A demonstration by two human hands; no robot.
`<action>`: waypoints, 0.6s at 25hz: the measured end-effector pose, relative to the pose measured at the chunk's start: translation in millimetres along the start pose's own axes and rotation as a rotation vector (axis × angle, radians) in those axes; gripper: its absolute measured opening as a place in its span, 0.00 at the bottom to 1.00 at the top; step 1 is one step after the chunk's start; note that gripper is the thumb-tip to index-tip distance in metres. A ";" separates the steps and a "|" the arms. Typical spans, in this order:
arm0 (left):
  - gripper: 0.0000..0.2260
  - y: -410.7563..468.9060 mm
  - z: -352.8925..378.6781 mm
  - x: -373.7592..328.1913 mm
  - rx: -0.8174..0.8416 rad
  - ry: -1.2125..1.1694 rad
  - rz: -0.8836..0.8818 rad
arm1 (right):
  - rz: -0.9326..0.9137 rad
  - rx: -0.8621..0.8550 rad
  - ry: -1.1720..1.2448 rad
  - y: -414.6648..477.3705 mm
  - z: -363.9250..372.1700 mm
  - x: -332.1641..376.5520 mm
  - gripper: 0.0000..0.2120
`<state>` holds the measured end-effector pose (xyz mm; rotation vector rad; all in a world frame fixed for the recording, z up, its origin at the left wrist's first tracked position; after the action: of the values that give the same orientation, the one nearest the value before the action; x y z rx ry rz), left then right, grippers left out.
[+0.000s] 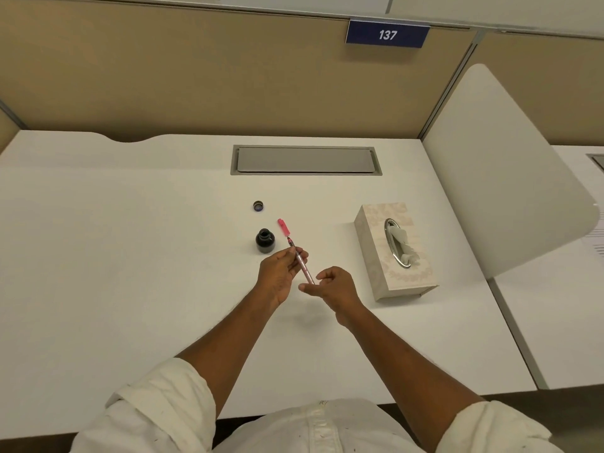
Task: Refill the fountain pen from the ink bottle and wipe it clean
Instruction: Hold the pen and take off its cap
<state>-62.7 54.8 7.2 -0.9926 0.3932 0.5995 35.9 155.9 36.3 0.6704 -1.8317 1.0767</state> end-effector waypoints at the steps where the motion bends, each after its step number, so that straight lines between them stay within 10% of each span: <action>1: 0.08 -0.2 0.6 0.8 0.002 -0.007 -0.002 | 0.029 0.027 -0.005 -0.1 1.8 -1.0 0.24; 9: 0.08 -3.5 -3.0 2.9 -0.017 -0.007 0.000 | 0.007 0.127 0.070 0.3 6.5 -4.4 0.05; 15: 0.08 -3.6 0.8 -0.2 -0.014 -0.044 0.002 | 0.066 0.105 0.090 2.6 7.8 -2.7 0.20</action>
<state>-60.5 54.0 10.1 -0.9909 0.3514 0.6258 31.9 150.3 31.0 0.6164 -1.7399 1.2337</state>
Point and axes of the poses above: each hand's wrist, its own y-axis towards the middle knuckle, its own z-axis out of the palm, x = y × z, the point moved 4 cm from there along y, towards the middle knuckle, and after that the axes turned 10 degrees about -z, right-handed, at the moved point
